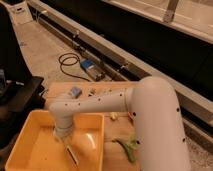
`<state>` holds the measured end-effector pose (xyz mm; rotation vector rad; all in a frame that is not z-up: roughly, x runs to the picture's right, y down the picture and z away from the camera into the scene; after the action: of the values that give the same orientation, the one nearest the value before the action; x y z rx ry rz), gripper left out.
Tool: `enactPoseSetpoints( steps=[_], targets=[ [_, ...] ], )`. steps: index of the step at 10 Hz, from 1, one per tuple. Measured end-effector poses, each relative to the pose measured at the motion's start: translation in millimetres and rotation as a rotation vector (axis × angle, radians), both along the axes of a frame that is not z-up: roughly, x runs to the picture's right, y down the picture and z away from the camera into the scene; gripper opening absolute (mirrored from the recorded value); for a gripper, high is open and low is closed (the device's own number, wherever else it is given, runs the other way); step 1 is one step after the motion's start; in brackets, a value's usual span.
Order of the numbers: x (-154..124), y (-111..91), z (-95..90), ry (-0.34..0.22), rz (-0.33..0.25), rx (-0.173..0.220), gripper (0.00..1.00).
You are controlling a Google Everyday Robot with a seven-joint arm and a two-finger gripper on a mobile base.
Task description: Wipe tray with brush
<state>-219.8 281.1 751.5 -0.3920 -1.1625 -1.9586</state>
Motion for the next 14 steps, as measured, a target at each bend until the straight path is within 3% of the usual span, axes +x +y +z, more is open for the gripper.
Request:
enactPoseSetpoints(
  steps=[3, 5, 7, 9, 11, 14],
  targets=[
    [-21, 7, -9.9, -0.052, -0.016, 0.003, 0.0],
    [-15, 17, -24.3, -0.036, -0.026, -0.012, 0.0],
    [14, 20, -31.0, 0.013, -0.019, -0.027, 0.0],
    [43, 15, -35.0, 0.069, -0.013, -0.023, 0.0],
    [54, -2, -29.7, 0.084, 0.019, 0.015, 0.0],
    [35, -15, -18.1, 0.044, 0.038, 0.036, 0.0]
  ],
)
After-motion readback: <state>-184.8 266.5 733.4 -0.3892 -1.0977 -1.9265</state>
